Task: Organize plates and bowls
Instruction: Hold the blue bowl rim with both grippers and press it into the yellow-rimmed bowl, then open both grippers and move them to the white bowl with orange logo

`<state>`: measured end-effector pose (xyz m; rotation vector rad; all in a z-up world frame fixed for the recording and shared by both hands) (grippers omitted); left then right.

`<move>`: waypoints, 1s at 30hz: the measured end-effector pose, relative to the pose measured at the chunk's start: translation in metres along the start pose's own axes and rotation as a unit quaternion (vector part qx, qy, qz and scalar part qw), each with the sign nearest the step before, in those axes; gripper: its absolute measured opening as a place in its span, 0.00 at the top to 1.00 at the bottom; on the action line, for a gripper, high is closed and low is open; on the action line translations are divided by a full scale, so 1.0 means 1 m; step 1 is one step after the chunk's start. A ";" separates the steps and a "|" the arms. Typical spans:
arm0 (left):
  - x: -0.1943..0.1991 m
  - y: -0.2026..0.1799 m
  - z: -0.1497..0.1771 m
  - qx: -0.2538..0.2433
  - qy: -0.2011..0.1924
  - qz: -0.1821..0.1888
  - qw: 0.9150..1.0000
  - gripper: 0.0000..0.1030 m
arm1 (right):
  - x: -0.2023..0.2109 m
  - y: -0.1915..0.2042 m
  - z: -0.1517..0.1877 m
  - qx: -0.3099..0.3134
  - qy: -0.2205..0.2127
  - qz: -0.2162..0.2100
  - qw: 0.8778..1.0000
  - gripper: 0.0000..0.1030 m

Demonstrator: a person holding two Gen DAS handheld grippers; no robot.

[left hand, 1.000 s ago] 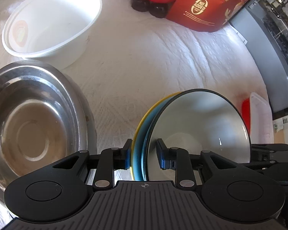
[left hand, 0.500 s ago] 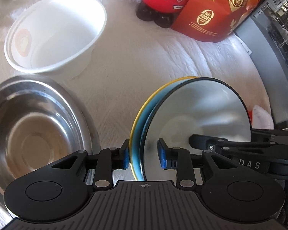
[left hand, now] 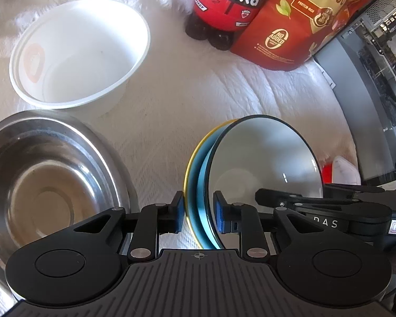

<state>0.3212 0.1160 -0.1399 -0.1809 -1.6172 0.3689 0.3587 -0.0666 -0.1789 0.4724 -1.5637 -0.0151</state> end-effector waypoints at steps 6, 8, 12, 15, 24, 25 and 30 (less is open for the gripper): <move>0.004 0.004 0.003 0.003 -0.001 0.012 1.000 0.76 | 0.005 0.001 0.000 -0.001 -0.012 0.014 1.000 0.58; 0.009 0.007 0.004 0.008 -0.004 0.020 1.000 0.76 | 0.011 0.003 0.001 0.003 -0.023 0.023 0.999 0.58; 0.026 0.014 0.005 0.013 -0.022 0.038 0.999 0.76 | 0.026 0.005 0.001 0.005 -0.043 0.031 0.999 0.57; 0.043 0.023 0.006 0.021 -0.048 0.043 0.998 0.76 | 0.041 0.009 0.001 0.010 -0.069 0.047 0.996 0.49; 0.076 0.060 0.004 0.079 -0.107 0.045 0.990 0.76 | 0.076 0.034 -0.006 0.032 -0.149 0.088 0.984 0.36; 0.078 0.065 0.005 0.084 -0.111 0.047 0.989 0.76 | 0.075 0.039 -0.007 0.035 -0.151 0.091 0.984 0.36; 0.081 0.079 0.006 0.099 -0.121 0.048 0.986 0.76 | 0.068 0.060 -0.012 0.045 -0.153 0.091 0.983 0.29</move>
Point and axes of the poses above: each gripper's, at about its wrist camera, not at the fingertips, and x roughly against the way its jaws point, y to its left, z to its underside, the point moved 3 cm from there along -x, roughly the way its jaws point, and after that the axes turned 15 degrees about y, right-handed, at the moved point
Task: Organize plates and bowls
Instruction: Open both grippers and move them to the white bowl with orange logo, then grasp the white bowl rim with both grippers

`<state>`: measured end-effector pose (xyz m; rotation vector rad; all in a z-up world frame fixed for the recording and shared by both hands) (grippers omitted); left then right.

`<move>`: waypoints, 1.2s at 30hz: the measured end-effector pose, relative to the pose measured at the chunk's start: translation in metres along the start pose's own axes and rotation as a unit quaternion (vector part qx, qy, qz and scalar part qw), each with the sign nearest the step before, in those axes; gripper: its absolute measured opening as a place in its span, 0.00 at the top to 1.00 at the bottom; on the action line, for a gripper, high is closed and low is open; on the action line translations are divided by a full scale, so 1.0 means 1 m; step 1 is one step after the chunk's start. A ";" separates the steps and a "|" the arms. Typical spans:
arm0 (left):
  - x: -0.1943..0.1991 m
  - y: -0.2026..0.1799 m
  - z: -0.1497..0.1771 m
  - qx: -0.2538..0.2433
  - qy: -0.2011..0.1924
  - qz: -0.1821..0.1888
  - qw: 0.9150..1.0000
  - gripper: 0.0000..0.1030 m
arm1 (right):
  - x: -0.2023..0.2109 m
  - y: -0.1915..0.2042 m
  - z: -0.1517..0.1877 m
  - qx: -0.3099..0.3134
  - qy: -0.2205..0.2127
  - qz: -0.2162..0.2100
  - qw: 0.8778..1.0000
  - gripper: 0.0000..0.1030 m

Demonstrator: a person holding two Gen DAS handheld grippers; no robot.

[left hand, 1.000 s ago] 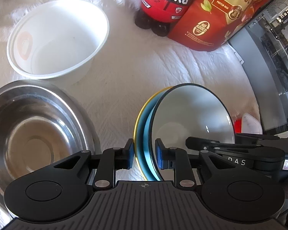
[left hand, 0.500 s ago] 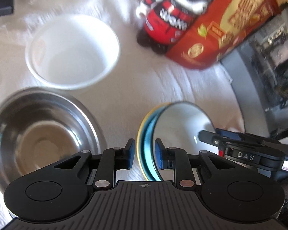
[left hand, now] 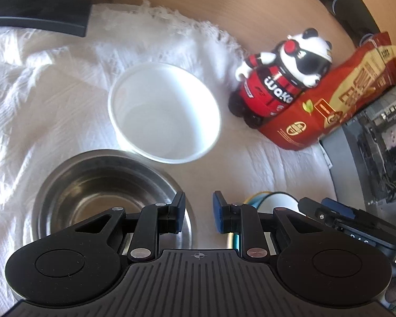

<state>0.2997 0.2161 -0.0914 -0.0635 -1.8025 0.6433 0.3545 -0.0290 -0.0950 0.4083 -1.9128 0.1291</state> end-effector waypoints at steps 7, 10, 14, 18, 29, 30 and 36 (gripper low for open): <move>0.010 0.026 -0.008 0.035 -0.021 -0.004 0.999 0.76 | 0.006 0.019 -0.009 0.015 -0.030 0.044 0.998 0.20; 0.016 0.035 -0.016 0.046 -0.034 -0.010 0.998 0.76 | 0.008 0.024 -0.016 0.026 -0.036 0.044 0.998 0.20; 0.025 0.042 -0.033 0.052 -0.056 -0.022 0.997 0.76 | 0.004 0.033 -0.029 0.045 -0.012 -0.002 0.999 0.20; 0.027 0.049 -0.055 0.051 -0.067 -0.042 0.996 0.76 | -0.004 0.043 -0.046 0.038 -0.001 -0.017 0.999 0.20; -0.003 0.065 -0.111 0.038 -0.038 -0.085 0.995 0.76 | -0.043 0.062 -0.086 0.024 0.043 -0.047 0.998 0.25; -0.005 0.064 -0.113 0.034 -0.040 -0.094 0.994 0.76 | -0.047 0.065 -0.090 0.023 0.047 -0.051 0.997 0.25; -0.028 0.069 -0.121 0.035 -0.021 -0.129 0.991 0.74 | -0.087 0.083 -0.113 0.010 0.078 -0.082 0.993 0.28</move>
Point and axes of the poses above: each gripper's, at about its wrist camera, not at the fingertips, and x roughly against the way its jaws point, y to its left, z to its underside, the point moved 3 cm from there along -x, roughly the way its jaws point, and after that the axes turned 15 degrees about y, right-handed, at the moved point
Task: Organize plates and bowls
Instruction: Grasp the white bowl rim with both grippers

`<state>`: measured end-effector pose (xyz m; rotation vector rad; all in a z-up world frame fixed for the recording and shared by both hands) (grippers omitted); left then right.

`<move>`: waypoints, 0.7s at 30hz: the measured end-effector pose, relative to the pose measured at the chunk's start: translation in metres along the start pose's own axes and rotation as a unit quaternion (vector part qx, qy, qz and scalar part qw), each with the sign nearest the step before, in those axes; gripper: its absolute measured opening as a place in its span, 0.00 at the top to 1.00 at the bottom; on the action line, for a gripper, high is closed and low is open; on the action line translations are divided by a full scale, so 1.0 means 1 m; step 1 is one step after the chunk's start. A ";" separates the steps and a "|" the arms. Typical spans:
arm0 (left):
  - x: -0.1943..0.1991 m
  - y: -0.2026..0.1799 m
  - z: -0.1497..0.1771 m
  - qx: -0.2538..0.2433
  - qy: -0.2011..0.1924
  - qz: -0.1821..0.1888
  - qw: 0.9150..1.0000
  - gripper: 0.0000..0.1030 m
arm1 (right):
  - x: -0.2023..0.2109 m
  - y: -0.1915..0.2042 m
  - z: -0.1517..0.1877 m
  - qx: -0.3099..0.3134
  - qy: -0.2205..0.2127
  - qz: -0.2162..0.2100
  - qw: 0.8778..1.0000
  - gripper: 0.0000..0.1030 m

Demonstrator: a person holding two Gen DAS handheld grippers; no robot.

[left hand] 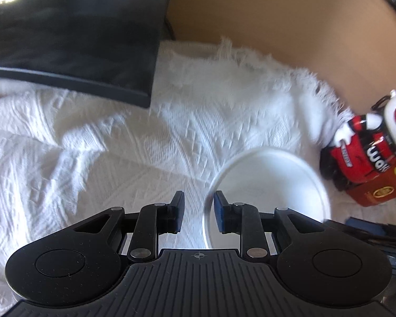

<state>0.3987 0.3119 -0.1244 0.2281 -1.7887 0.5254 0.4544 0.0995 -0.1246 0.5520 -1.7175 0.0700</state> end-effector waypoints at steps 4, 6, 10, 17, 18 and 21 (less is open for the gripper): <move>-0.024 -0.001 -0.002 0.001 0.026 -0.005 1.000 0.74 | -0.040 0.008 -0.012 -0.001 0.040 0.001 0.999 0.32; -0.034 -0.002 -0.001 0.006 0.045 0.009 0.999 0.74 | -0.060 0.008 -0.015 -0.013 0.069 -0.007 0.997 0.47; -0.027 -0.009 0.006 0.010 0.033 0.039 0.999 0.74 | -0.077 0.006 -0.011 -0.026 0.112 -0.037 0.993 0.80; 0.031 -0.037 0.018 0.005 -0.028 0.105 0.994 0.78 | -0.013 0.000 0.000 -0.011 0.032 -0.033 0.999 0.80; 0.040 -0.042 0.021 0.003 -0.032 0.115 0.993 0.78 | 0.000 -0.001 0.003 -0.007 0.017 -0.028 0.999 0.80; 0.062 -0.061 0.032 -0.016 -0.037 0.139 0.989 0.78 | 0.038 -0.011 0.014 -0.005 -0.017 -0.028 0.999 0.80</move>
Point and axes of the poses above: each gripper's, at about its wrist camera, not at the fingertips, and x roughly against the way its jaws point, y to its left, z to its underside, the point moved 3 cm from there along -x, roughly the way its jaws point, and after that the axes turned 15 degrees about y, right-handed, at the moved point
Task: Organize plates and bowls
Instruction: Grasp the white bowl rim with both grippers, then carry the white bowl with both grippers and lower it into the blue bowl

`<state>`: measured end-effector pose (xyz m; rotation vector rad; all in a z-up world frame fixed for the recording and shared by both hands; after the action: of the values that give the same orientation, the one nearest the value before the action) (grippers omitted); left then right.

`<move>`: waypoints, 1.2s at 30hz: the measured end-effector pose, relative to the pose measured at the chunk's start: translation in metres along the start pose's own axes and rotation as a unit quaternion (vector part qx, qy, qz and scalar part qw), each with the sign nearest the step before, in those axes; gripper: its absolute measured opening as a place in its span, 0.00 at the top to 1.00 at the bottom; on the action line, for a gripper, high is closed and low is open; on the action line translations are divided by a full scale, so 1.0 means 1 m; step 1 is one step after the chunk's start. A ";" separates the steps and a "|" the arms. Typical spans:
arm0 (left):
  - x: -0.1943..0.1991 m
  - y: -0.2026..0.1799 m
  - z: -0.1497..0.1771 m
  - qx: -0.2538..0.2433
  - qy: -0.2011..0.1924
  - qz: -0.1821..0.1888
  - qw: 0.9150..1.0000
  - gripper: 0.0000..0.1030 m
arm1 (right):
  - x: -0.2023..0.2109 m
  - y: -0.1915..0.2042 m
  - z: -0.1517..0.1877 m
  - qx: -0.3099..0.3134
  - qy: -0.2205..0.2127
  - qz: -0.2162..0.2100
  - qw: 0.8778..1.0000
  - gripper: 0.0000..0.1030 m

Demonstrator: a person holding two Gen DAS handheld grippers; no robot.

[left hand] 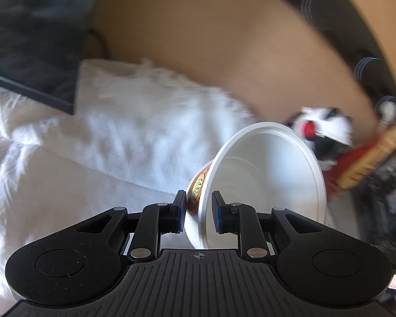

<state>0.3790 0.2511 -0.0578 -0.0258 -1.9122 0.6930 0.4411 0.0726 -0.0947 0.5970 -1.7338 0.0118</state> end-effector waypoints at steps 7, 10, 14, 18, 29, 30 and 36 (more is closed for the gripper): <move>0.018 -0.061 0.042 -0.066 0.022 0.020 0.997 0.78 | 0.072 -0.035 0.040 -0.020 -0.035 -0.011 0.999 0.80; 0.014 -0.080 0.062 -0.093 0.036 0.011 0.995 0.78 | 0.092 -0.047 0.064 -0.022 -0.041 0.004 0.999 0.80; 0.007 -0.094 0.092 -0.127 0.063 -0.008 0.990 0.78 | 0.105 -0.063 0.092 -0.033 -0.035 0.014 0.999 0.80; -0.013 -0.090 0.113 -0.126 0.097 -0.014 0.987 0.78 | 0.103 -0.073 0.119 -0.038 -0.018 0.023 0.999 0.80; -0.040 -0.067 0.134 -0.093 0.125 -0.037 0.987 0.81 | 0.050 -0.090 0.148 -0.063 0.044 0.039 0.996 0.80; -0.039 -0.067 0.134 -0.091 0.124 -0.034 0.987 0.81 | 0.050 -0.090 0.147 -0.062 0.043 0.041 0.996 0.80; -0.024 -0.065 0.127 -0.082 0.109 -0.023 0.990 0.81 | 0.056 -0.088 0.146 -0.053 0.034 0.053 0.997 0.80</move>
<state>0.3007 0.1314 -0.0826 -0.1532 -1.7493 0.4805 0.3359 -0.0717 -0.1085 0.4221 -1.6860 0.0141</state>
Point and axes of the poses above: each gripper's, at about its wrist camera, not at the fingertips, and x roughly against the way its jaws point, y to its left, z to its underside, the point moved 3 cm from there along -x, roughly the way its jaws point, and after that the axes turned 15 degrees about y, right-handed, at the moved point
